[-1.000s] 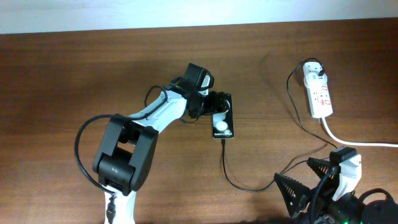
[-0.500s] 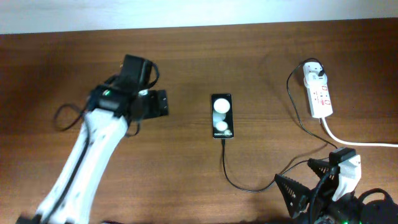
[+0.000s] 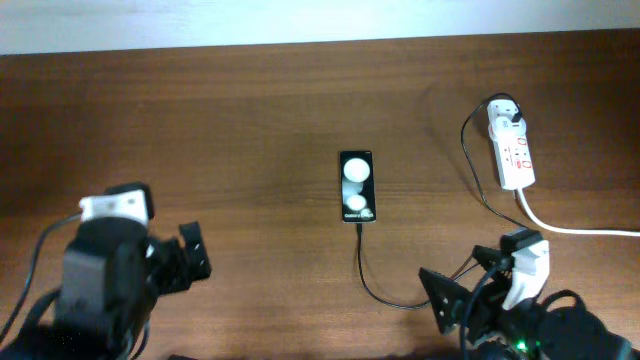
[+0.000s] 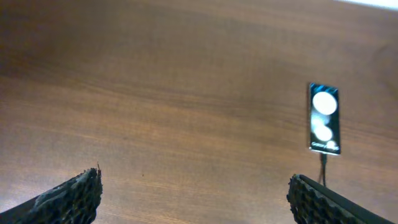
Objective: Plug charger to phone and switch on socket
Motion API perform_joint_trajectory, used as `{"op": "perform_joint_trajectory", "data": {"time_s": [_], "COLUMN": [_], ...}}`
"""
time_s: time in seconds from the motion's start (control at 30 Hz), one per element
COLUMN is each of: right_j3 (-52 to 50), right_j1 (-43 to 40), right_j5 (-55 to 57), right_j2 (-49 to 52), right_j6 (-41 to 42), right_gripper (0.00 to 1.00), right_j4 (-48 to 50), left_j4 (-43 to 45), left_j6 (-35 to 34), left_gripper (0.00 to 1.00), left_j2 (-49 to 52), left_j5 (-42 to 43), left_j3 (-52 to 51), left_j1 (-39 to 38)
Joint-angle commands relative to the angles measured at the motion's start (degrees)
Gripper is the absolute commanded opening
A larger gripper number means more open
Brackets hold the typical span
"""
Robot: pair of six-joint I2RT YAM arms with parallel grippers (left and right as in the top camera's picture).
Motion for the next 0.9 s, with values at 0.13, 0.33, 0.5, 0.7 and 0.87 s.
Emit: {"op": "perform_joint_trajectory", "data": {"time_s": [0.13,0.33,0.5,0.7,0.87], "right_j3": [-3.41,-3.41,-3.41,-3.41,-3.41], "right_j1": [-0.15,-0.15,-0.15,-0.15,-0.13], "right_j5": [0.9,0.94,1.27,2.43,1.97], "right_j2": [-0.2,-0.2,-0.2,3.54,14.67], "right_j6": [0.26,0.24,0.24,0.26,0.26], "right_gripper": [0.99,0.99,0.99,0.99,0.99], "right_j4": [5.03,5.03,5.01,5.03,6.14], "left_j4": [-4.5,-8.04,-7.98,-8.02,-8.0], "left_j6": [0.66,0.63,0.63,0.63,0.63], "left_gripper": [0.99,0.99,0.99,0.99,0.99], "left_j2": [-11.67,-17.07,-24.35,-34.86,-36.02], "left_j5": [-0.83,-0.83,-0.85,-0.83,-0.83], "left_j3": [0.04,0.04,0.04,0.04,0.04], "left_j1": [7.52,13.68,13.68,13.68,16.09]}}
